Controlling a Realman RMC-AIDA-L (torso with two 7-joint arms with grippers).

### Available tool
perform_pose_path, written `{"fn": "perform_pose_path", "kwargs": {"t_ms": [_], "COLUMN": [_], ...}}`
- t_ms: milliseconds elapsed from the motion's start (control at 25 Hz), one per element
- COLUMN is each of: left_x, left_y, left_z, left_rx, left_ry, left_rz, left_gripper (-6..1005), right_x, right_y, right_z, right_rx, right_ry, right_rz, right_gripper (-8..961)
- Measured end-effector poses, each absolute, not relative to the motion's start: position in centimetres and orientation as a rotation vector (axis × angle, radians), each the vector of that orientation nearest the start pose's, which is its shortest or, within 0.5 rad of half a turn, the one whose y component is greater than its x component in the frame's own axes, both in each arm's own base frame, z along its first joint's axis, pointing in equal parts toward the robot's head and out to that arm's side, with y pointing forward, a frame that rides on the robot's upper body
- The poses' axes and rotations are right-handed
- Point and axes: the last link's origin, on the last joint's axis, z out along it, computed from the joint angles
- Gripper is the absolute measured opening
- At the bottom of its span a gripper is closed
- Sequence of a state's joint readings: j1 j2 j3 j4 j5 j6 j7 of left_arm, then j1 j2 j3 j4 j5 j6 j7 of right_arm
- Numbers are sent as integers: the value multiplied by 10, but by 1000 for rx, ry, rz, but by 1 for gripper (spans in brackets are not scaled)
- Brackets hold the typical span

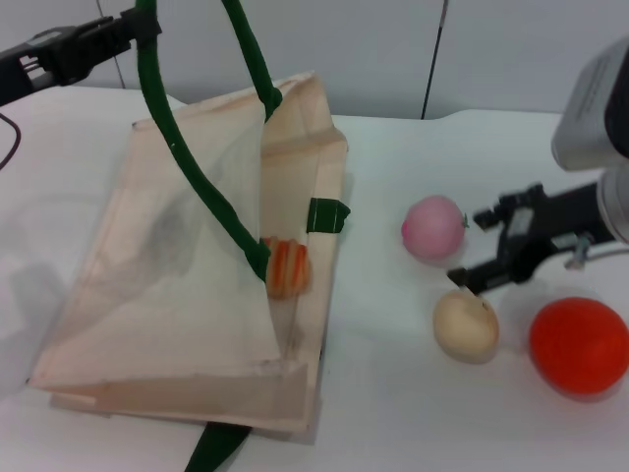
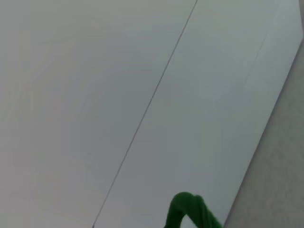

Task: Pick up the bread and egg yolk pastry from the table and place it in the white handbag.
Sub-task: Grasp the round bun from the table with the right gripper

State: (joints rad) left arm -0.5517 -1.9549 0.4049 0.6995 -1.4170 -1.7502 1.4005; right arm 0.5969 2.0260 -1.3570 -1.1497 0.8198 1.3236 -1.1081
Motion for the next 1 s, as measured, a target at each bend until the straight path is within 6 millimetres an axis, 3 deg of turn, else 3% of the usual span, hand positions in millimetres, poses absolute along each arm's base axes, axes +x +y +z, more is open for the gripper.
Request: {"fn": "perform_pose_path", "kwargs": {"t_ms": [480,640,1000], "left_x": [-251,-253,-252], "left_y": [352,353,353], "left_z": [121,120,120], "left_rx": [-2328,-2327,-2326], "left_ry": [-841,-846,-843], "left_rz": [-1279,-1283,-1287], "left_gripper": [133,133,133], "right_x": [217,218,212], "right_y": [359,359,367], "right_z": [-23,-35,-44], "right_rx": [-2882,-2923,-2891], "right_ry": [558,563,556], "right_rz": [-361,-416,-396], "right_gripper": [846,843,835]}}
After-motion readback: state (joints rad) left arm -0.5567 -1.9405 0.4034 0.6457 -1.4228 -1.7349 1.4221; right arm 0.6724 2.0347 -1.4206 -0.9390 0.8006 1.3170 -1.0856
